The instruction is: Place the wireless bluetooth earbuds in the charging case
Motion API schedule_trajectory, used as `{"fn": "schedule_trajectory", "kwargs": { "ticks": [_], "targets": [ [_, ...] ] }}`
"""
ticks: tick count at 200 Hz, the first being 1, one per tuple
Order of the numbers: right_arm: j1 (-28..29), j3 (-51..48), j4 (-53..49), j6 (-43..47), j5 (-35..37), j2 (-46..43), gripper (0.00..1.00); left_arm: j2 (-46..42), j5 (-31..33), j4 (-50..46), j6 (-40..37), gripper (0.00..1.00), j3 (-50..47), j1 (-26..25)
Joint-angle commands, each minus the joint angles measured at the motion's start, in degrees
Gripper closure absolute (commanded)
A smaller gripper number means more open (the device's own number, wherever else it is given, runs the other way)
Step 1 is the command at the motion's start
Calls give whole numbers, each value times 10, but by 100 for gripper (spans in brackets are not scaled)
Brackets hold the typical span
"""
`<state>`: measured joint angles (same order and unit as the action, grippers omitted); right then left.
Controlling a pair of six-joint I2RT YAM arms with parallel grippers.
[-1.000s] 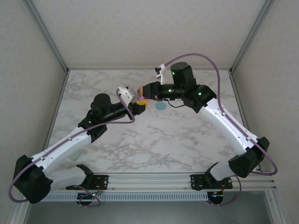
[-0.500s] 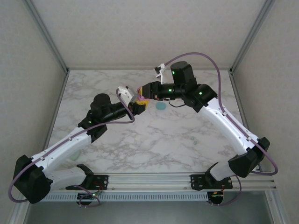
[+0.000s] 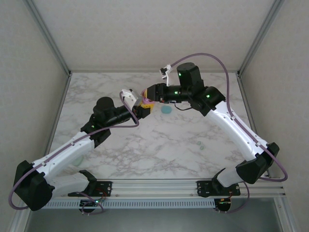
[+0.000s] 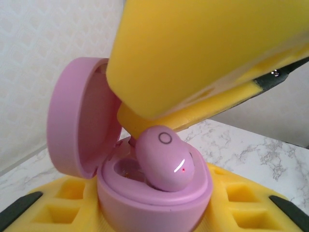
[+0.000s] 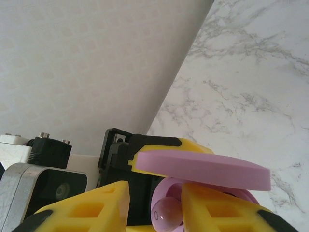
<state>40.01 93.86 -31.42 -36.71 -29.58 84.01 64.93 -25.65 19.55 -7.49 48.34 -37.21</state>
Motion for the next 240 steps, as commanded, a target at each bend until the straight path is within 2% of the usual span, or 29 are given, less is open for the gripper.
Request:
{"fn": "schedule_trajectory", "kwargs": {
  "ticks": [1, 88, 121, 148, 158, 166, 197, 240],
  "targets": [
    [3, 20, -9, 11, 17, -1, 65, -2, -5, 32, 8, 68, 14, -6],
    [3, 12, 0, 28, 13, -35, 62, -6, 7, 29, 1, 68, 8, -6],
    [0, -26, 12, 47, 69, -87, 61, -8, 8, 23, -4, 68, 9, -6],
    [-5, -72, 33, 38, 150, -135, 49, -5, -1, 21, -4, 68, 14, -6],
    [-9, -82, 20, 10, 195, -145, 41, -3, -10, 18, -4, 68, 17, -7],
    [-21, -84, 11, -18, 208, -147, 38, -1, -16, 16, -6, 67, 20, -8],
    [-81, -50, -24, -99, 112, -101, 35, 9, -33, -17, -31, 67, 39, -20],
    [-87, 10, -29, -115, -4, -19, 33, 13, -39, -35, -42, 67, 54, -29]
  ]
}}
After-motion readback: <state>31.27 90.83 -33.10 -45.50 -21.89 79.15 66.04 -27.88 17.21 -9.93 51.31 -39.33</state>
